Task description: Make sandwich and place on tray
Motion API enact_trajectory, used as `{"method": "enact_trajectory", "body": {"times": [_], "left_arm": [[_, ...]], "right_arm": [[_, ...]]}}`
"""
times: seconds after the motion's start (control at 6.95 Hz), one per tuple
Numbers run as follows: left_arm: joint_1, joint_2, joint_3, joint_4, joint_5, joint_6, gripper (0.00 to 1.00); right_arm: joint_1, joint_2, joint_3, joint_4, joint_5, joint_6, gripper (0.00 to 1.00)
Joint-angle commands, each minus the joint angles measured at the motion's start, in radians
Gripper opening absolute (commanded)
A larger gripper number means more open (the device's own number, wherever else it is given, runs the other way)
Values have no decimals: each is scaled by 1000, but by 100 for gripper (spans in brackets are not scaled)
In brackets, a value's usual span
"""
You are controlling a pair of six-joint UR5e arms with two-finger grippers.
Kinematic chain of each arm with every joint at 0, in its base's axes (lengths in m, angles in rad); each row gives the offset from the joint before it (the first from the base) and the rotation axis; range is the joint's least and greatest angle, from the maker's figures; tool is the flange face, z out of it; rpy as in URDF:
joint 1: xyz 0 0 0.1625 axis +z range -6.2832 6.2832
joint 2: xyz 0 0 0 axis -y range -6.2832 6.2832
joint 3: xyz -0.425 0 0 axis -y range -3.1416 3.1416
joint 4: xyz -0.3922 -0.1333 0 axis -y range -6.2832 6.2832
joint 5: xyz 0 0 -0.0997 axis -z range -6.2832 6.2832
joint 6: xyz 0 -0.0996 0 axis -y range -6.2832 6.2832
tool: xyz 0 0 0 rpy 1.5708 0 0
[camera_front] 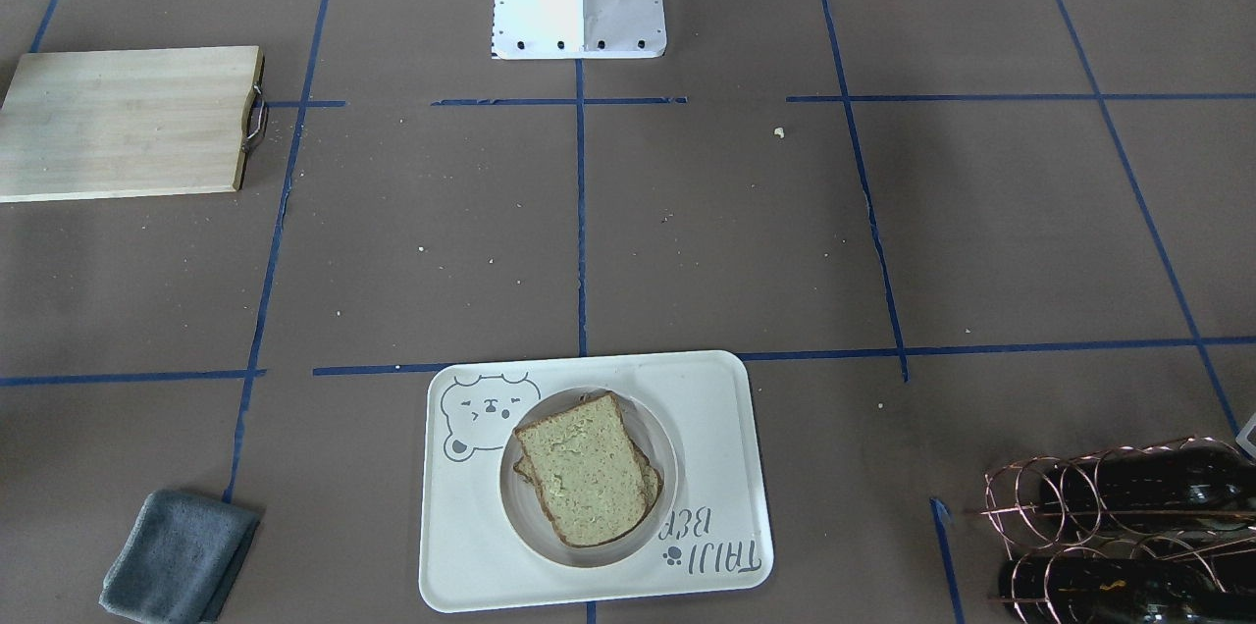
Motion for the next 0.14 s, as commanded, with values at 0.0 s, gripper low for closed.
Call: {"method": "enact_trajectory", "body": {"times": [0.0], "left_arm": [[1,-34,8,3,0,-1,100]], "right_arm": [[-18,8,-11,3,-2,-1,100]]}}
